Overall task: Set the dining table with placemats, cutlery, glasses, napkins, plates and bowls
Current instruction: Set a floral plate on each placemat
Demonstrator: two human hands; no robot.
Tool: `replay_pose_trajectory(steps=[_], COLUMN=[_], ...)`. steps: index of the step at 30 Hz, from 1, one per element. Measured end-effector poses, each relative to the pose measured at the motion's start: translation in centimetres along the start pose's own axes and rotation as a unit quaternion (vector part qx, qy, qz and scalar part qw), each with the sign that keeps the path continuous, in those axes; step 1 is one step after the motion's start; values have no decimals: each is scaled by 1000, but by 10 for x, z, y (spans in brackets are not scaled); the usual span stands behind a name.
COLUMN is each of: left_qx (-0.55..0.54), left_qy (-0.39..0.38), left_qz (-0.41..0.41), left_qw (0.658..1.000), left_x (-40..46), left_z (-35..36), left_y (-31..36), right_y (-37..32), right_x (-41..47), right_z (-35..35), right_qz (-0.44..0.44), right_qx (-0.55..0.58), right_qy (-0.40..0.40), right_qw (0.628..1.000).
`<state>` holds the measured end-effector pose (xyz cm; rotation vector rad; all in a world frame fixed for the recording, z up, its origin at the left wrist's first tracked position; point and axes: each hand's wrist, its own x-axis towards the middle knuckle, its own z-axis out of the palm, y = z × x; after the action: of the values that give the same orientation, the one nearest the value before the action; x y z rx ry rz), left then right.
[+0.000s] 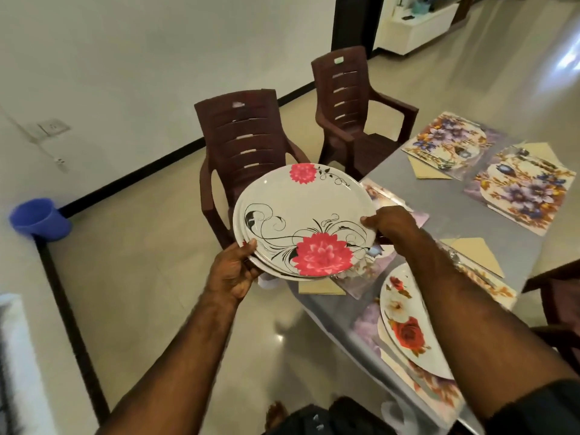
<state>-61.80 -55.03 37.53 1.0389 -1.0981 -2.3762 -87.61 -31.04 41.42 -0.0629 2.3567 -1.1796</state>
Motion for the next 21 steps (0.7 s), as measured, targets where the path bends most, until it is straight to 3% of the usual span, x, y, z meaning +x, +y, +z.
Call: replay_pose_trajectory(steps=[3,6,8,11,14,21], left_qx=[5,14,18,31,23,29], left_qy=[13,33,37,52,75,90], left_qz=[-12,-27,-32,-34,-45,-56], left_qw=[1000,999,999,998,996,994], left_x=[30,66,86,121,153,239], left_z=[0,3,5,16,25,38], left_y=[8,14,19,30,35,65], right_y=[-15,-13,-10,1,9,51], right_x=[22,55,71,102,119,130], right_z=[-11,-23,-24,-10,-1,-41], right_qz=[19,63,100,121,135,222], right_qx=[-18,49,92,71,110,183], right_qy=[-36,-41,-98,-142,-96,98], right_qw=[999,996,986,980,980,953])
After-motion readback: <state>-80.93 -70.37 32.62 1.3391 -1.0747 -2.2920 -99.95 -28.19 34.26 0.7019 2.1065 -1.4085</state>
